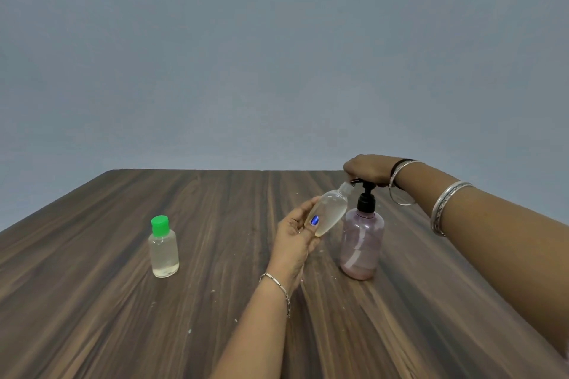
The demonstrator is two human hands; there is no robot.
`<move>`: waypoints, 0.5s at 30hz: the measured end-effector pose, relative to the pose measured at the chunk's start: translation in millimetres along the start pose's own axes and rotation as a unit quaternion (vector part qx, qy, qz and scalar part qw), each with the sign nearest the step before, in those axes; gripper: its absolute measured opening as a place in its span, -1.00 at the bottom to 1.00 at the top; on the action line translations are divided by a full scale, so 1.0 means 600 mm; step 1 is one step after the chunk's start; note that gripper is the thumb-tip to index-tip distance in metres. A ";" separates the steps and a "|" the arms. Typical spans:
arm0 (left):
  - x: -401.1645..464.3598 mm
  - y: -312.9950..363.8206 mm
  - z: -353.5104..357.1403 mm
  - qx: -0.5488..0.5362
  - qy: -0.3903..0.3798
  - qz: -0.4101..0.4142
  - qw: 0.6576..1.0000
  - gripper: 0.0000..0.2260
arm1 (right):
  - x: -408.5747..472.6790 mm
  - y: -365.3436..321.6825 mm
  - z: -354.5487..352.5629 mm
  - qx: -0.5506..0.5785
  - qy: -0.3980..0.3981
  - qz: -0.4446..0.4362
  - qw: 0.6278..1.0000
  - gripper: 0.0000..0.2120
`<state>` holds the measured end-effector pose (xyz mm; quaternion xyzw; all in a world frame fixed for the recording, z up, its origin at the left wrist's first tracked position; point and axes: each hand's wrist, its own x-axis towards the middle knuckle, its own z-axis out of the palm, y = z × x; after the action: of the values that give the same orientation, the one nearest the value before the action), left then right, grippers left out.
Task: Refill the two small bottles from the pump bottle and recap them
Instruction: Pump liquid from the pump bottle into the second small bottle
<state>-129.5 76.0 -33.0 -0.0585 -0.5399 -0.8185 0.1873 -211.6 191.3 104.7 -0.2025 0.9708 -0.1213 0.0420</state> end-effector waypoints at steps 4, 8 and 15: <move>-0.001 -0.002 -0.001 0.003 -0.005 0.002 1.000 -0.71 | 0.002 0.000 0.010 0.025 0.014 0.002 1.000 -0.65; 0.000 -0.004 -0.003 0.005 -0.003 -0.003 1.000 -0.71 | -0.007 0.001 0.017 0.012 -0.001 0.005 1.000 -0.66; -0.003 0.002 -0.002 -0.001 -0.013 -0.007 1.000 -0.71 | -0.016 -0.001 0.024 0.029 -0.019 0.000 0.999 -0.65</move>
<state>-127.5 75.1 -33.2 -0.0660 -0.5420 -0.8194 0.1747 -200.8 191.7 91.0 -0.2032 0.9660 -0.1456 0.0662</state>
